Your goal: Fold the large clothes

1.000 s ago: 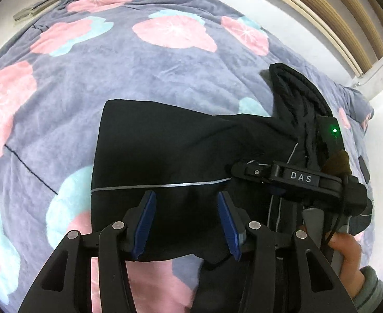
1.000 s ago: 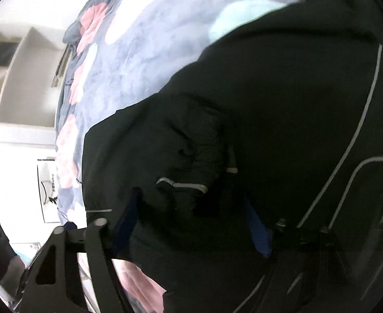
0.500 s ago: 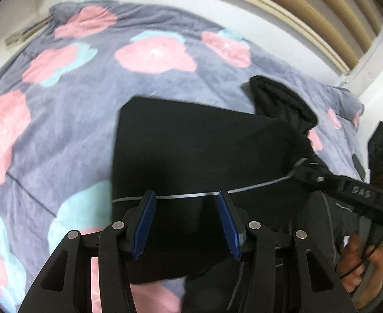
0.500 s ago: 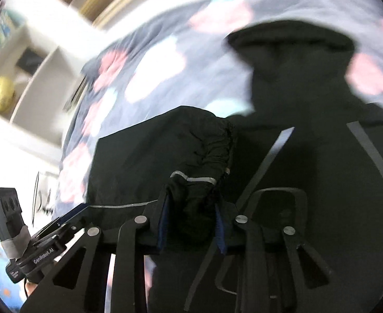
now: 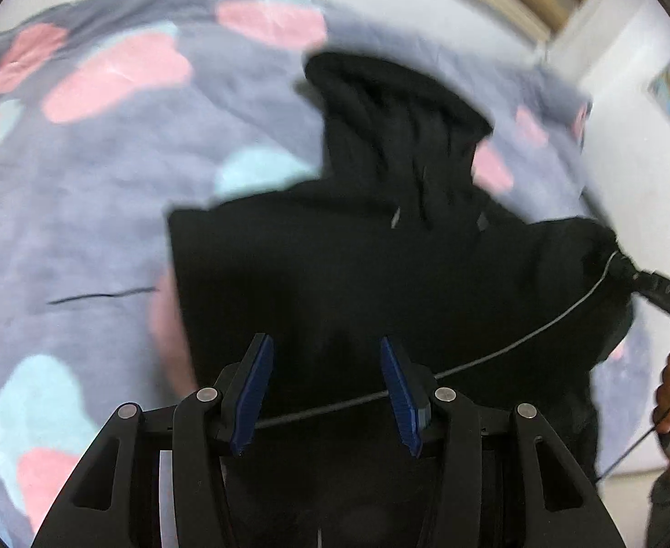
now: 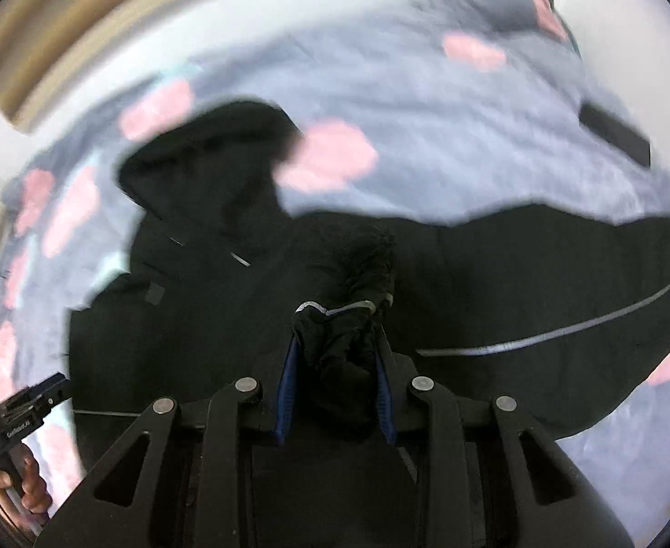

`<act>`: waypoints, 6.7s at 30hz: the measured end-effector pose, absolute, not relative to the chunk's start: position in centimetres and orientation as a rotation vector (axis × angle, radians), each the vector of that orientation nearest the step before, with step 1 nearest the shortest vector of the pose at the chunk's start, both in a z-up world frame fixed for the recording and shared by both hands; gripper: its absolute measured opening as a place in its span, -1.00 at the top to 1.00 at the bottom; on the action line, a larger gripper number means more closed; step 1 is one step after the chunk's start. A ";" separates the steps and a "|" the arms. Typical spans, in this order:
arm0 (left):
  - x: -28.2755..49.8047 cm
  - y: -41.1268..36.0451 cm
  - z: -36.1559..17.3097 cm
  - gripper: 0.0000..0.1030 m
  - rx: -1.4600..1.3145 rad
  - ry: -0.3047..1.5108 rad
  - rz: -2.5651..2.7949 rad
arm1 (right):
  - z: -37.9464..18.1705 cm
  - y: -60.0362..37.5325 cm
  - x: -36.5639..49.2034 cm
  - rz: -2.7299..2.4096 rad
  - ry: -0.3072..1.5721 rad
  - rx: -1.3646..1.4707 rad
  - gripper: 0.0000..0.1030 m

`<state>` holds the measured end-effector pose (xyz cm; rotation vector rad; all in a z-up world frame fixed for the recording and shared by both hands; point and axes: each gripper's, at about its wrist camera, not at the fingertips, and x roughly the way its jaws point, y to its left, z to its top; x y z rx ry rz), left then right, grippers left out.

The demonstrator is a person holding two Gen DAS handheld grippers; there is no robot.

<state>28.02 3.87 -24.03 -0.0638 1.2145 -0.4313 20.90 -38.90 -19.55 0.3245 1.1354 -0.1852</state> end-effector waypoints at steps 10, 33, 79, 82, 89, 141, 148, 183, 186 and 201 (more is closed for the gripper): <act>29.9 0.2 -31.4 -0.01 0.131 1.279 -0.357 | -31.0 -40.2 20.7 -0.280 1.311 0.428 0.33; 26.9 0.7 -29.0 -0.04 0.218 1.321 -0.241 | -28.8 -33.1 20.5 -0.234 1.372 0.280 -0.24; 8.7 -23.1 -16.5 -0.04 0.077 1.167 -0.409 | -16.6 -70.9 -2.4 -0.518 1.136 0.643 -0.28; 9.9 -25.8 -16.6 -0.04 0.122 1.156 -0.414 | -17.4 -75.6 -2.4 -0.557 1.103 0.691 -0.37; 15.0 -30.1 -18.5 -0.04 0.097 1.207 -0.467 | -21.6 -83.2 1.0 -0.571 1.080 0.803 -0.44; 22.4 -43.5 -31.6 -0.07 0.216 1.460 -0.566 | -27.5 -84.9 5.2 -0.458 1.155 0.730 0.52; 20.4 -37.9 -24.7 -0.04 0.166 1.326 -0.621 | -23.0 -81.1 7.1 -0.424 1.115 0.578 0.56; 14.8 0.6 -22.2 -0.04 -0.271 1.187 -0.131 | -29.0 -19.6 27.7 0.380 1.378 -0.140 -0.05; 15.1 1.6 -22.8 -0.04 -0.289 1.194 -0.116 | -29.6 -18.9 27.5 0.471 1.375 -0.150 -0.47; 21.7 0.2 -24.8 -0.05 -0.397 1.221 -0.313 | -20.1 -34.9 23.7 0.388 1.230 0.117 -0.48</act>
